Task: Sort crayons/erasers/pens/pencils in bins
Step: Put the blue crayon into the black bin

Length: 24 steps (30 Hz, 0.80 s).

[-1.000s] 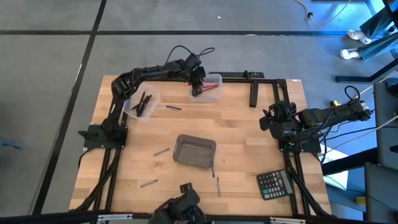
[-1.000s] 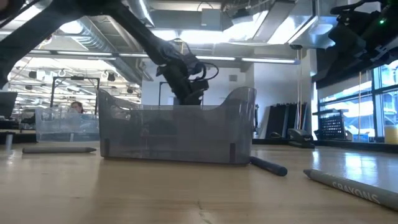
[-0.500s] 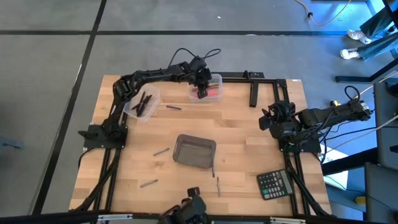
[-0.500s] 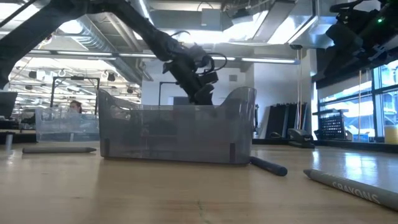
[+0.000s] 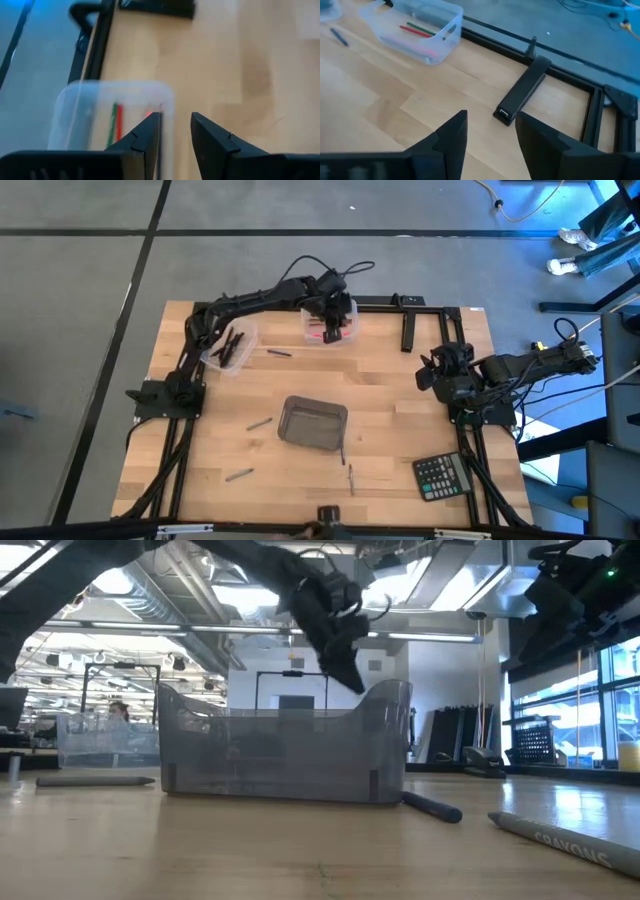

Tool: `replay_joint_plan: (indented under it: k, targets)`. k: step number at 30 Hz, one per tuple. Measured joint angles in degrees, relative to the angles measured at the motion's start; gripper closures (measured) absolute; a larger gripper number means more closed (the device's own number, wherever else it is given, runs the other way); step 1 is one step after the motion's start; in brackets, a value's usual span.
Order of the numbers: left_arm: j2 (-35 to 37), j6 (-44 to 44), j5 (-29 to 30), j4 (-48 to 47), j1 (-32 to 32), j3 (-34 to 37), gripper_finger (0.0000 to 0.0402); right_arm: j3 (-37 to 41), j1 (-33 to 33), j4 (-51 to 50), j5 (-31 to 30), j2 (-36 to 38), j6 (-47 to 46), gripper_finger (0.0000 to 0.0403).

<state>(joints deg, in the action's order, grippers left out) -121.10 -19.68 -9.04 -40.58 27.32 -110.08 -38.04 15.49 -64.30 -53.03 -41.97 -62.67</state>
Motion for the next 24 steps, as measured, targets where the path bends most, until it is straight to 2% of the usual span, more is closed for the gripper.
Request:
replay_joint_plan:
  k: [8, 12, 14, 19, 24]
  targets:
    - [0.0, -1.88, 0.24, 2.05, -6.02, -2.64, 0.0298, 0.04, 0.0, 13.91, -0.88, -2.96, 15.79, 0.0232]
    - [0.04, -1.64, 8.23, -1.18, -8.27, -3.48, 0.0298, 0.06, 0.0, 21.05, -7.13, -6.35, 23.33, 0.0232]
    - [0.04, -1.03, 11.35, -2.45, -8.65, -3.56, 0.0298, 0.06, 0.0, 25.18, -7.95, -8.22, 27.94, 0.0232]
    - [0.04, 1.3, 9.64, -6.78, -8.57, -3.56, 0.0298, 0.06, 0.0, 33.43, -4.74, -12.55, 36.22, 0.0232]
    - [0.26, 3.26, 9.19, -8.83, -8.12, -3.56, 0.0298, 0.04, -0.32, 43.66, 2.89, -15.53, 45.33, 0.0232]
